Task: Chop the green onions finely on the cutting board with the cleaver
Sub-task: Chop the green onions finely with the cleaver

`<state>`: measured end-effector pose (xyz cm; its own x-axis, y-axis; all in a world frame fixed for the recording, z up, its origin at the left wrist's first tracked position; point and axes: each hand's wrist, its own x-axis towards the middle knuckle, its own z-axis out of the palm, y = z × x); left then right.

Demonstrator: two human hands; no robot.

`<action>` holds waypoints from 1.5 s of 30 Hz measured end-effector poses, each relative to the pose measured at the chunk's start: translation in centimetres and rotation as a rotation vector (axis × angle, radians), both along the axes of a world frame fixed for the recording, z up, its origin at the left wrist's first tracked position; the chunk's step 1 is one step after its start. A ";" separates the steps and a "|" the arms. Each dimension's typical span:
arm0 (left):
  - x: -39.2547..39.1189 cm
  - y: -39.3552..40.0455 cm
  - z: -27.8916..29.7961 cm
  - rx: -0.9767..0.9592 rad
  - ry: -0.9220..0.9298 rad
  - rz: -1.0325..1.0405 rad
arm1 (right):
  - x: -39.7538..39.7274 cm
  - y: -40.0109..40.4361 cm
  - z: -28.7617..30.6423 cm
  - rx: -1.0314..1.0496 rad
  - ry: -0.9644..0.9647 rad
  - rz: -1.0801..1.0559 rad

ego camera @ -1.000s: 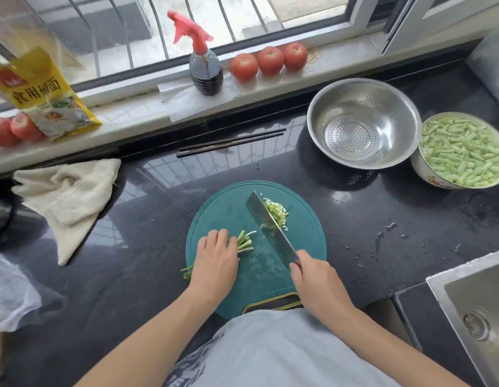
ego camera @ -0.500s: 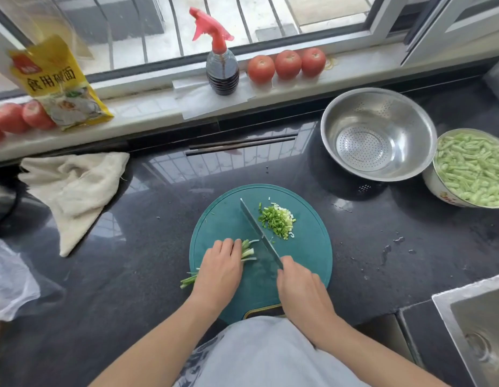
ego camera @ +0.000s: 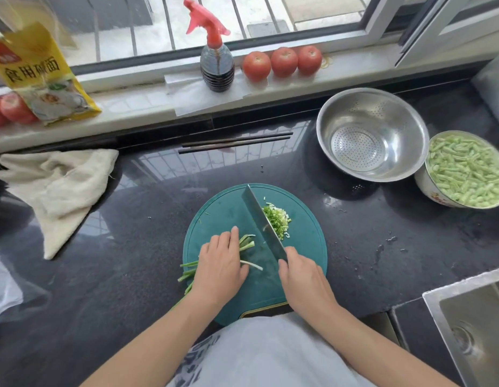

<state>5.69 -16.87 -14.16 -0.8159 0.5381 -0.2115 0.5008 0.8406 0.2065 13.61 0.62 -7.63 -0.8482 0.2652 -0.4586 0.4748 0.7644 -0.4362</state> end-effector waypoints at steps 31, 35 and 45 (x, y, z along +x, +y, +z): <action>-7.8 4.3 3.3 0.181 -0.498 0.411 | 2.1 2.7 1.7 -0.062 0.050 -0.218; -8.7 2.2 2.8 0.131 -0.545 0.388 | 1.7 2.7 1.8 -0.065 0.052 -0.205; -8.1 4.5 3.7 0.031 -0.564 0.177 | 1.3 2.1 2.4 -0.059 0.058 -0.172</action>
<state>-2.42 -12.38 -10.48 -0.6600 0.4167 -0.6251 0.1590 0.8907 0.4258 14.87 2.75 -5.24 -0.8181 0.3829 -0.4292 0.5691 0.6463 -0.5083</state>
